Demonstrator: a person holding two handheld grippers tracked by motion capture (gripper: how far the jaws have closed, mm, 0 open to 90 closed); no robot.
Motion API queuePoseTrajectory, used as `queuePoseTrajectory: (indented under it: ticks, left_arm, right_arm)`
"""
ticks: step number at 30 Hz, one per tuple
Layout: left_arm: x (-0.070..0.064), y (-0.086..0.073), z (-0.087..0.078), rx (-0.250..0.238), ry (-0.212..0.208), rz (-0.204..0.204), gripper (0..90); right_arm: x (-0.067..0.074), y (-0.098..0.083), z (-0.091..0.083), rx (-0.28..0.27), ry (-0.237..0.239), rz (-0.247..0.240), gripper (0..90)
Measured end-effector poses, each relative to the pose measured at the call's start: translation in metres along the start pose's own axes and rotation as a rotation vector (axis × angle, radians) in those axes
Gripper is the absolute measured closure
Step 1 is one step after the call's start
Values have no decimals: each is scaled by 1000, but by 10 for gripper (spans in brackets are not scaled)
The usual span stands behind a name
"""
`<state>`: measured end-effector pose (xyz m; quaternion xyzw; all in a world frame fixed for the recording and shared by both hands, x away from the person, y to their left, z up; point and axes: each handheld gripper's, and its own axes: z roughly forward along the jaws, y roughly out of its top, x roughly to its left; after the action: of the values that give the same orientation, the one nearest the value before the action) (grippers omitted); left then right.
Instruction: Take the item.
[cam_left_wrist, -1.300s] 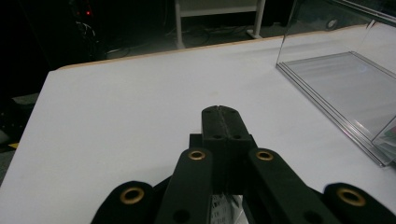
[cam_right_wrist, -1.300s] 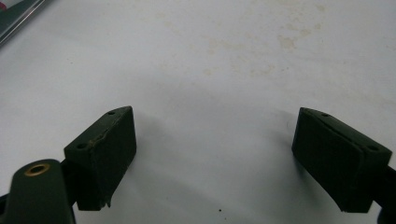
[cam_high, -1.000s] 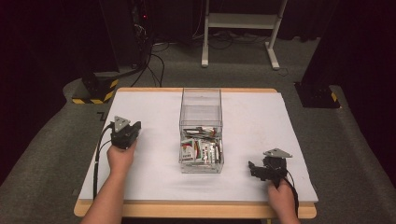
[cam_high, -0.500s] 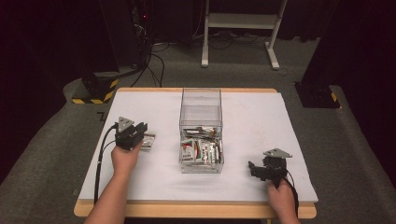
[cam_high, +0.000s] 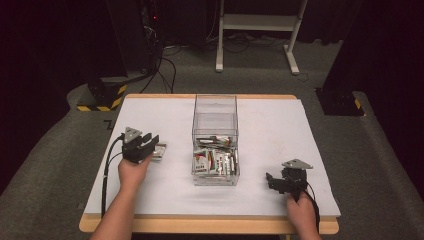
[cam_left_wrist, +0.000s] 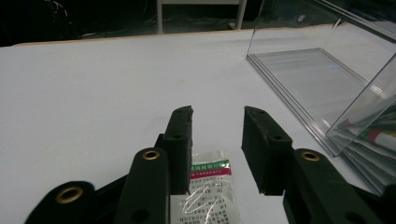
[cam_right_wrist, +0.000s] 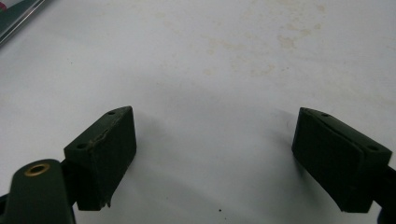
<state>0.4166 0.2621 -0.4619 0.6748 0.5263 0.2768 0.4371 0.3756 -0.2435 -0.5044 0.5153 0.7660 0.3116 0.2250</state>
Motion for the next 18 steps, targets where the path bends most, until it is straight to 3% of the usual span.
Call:
queuePoseTrajectory:
  ticks: [13, 18]
  left_arm:
    - [-1, -15, -14, 52, -31, -9, 524]
    - [-2, -27, -22, 84, -39, 5, 503]
  right_arm:
    - [0, 0, 0, 0, 0, 0, 136]
    - [0, 0, 0, 0, 0, 0, 137]
